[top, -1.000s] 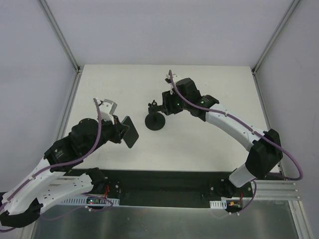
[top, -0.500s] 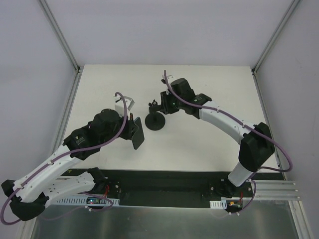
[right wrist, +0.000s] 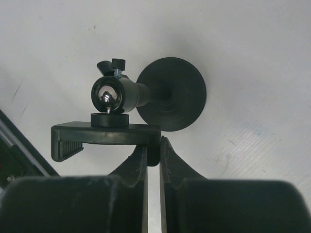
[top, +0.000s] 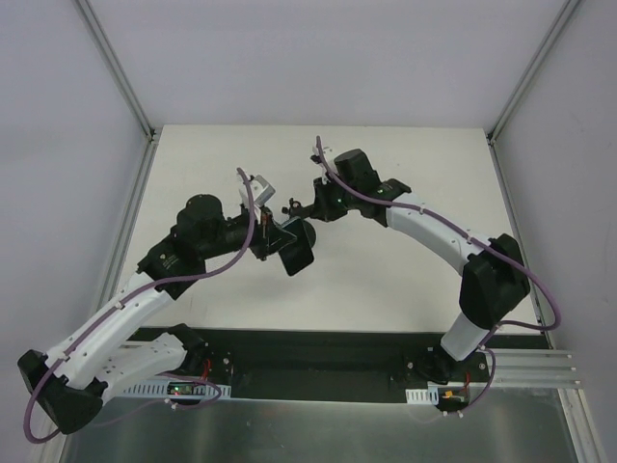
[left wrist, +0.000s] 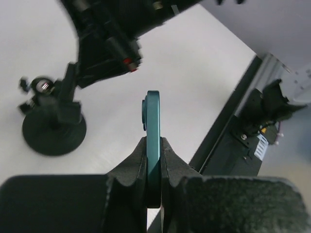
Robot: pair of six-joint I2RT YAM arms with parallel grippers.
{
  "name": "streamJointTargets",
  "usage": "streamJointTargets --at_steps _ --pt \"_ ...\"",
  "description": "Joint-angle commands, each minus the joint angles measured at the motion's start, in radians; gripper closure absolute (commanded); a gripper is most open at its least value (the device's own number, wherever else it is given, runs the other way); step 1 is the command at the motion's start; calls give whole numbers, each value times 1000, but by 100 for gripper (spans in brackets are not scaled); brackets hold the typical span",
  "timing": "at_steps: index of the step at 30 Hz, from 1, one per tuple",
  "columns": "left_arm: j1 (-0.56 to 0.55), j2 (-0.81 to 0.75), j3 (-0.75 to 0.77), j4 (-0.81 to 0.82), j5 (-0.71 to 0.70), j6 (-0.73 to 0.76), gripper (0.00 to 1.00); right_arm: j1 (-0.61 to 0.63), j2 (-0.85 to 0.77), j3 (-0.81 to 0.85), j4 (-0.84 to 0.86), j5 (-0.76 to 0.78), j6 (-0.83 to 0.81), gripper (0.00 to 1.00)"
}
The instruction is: Place the phone on the phone stand
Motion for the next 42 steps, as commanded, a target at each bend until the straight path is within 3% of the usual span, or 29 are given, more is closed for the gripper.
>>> streamJointTargets --at_steps 1,6,10,19,25,33,42 --pt "1 69 4 303 365 221 100 -14 -27 -2 4 -268 -91 99" --pt "4 259 103 323 569 399 100 -29 4 66 -112 -327 -185 99" --pt "30 349 162 323 640 535 100 -65 19 104 -175 -379 -214 99" --pt "109 563 332 289 847 583 100 -97 28 127 -222 -448 -277 99" --pt "114 668 439 145 834 646 100 -106 37 149 -222 -465 -283 99" --pt "139 640 424 73 682 674 100 -109 22 133 -222 -434 -291 99" --pt "151 654 435 12 627 686 100 -109 14 124 -212 -427 -297 99"
